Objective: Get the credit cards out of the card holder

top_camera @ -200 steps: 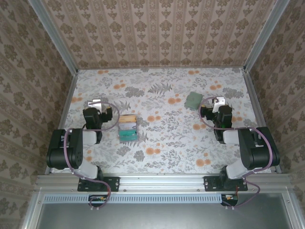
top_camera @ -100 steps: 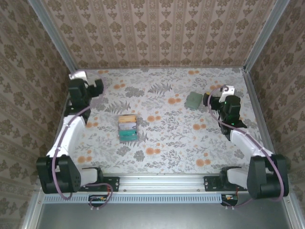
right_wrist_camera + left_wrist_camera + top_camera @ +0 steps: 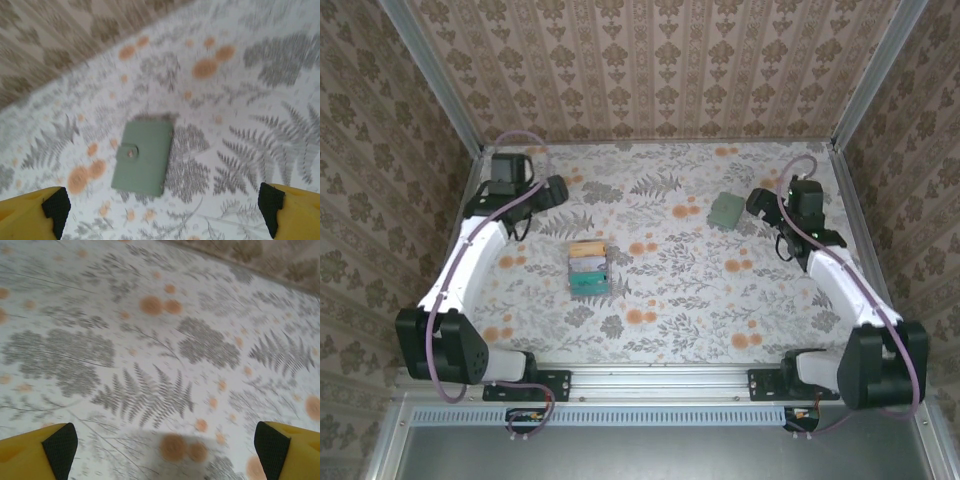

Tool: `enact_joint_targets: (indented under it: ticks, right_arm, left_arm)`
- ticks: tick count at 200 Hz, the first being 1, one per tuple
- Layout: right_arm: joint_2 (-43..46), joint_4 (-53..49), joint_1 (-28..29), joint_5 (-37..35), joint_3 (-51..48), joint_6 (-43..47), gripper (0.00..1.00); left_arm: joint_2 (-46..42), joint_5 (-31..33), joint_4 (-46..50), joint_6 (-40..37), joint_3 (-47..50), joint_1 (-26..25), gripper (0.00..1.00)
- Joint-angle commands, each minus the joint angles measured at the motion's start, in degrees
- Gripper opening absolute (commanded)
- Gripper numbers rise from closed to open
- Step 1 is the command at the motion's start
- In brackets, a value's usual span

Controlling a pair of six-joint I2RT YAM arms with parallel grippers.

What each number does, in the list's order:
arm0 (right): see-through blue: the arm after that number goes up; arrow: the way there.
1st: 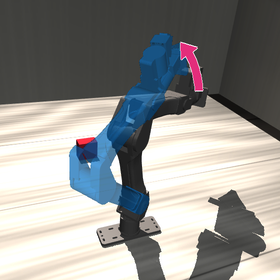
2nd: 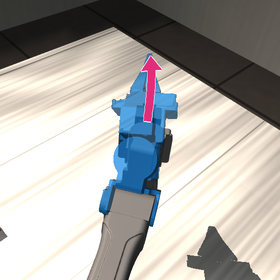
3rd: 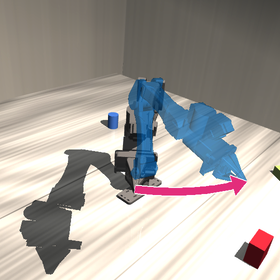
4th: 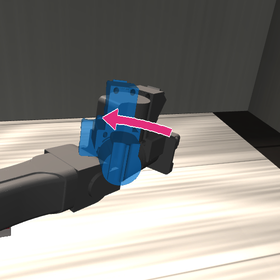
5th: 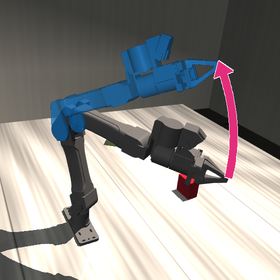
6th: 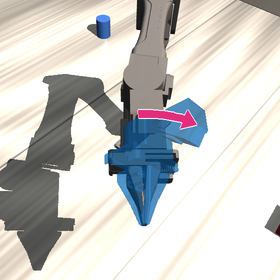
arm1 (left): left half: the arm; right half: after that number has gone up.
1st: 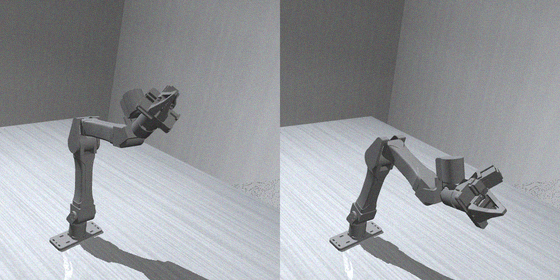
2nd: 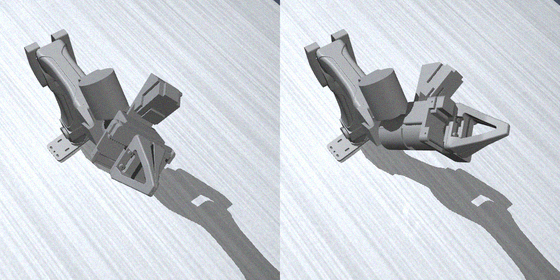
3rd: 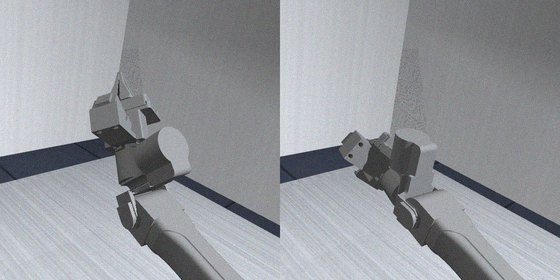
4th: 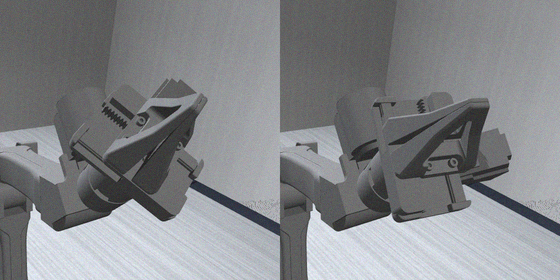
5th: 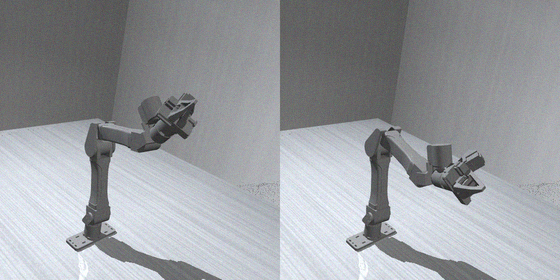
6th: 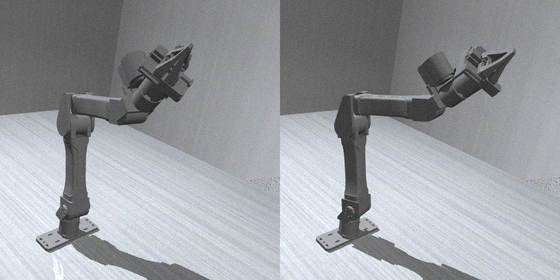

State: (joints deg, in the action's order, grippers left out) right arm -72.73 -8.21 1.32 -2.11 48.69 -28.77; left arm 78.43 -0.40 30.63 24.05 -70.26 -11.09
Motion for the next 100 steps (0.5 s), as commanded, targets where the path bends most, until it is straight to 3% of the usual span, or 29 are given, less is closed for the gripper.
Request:
enact_joint_targets:
  ticks: [1,56,100]
  right_arm:
    - [-8.3,-7.4,2.3,0.6,5.1,-2.5,1.0]
    - [-31.4,-22.3,9.1,-10.1,25.5,-3.1,0.99]
    - [-40.4,-24.4,9.6,-10.1,32.1,-4.2,1.0]
  left_arm:
    - [1.2,-1.5,4.2,1.9,-2.5,-3.9,0.96]
    - [-0.5,-1.8,2.6,3.7,1.3,-12.5,1.0]
    - [-3.1,-0.9,4.0,3.1,3.0,-14.7,1.0]
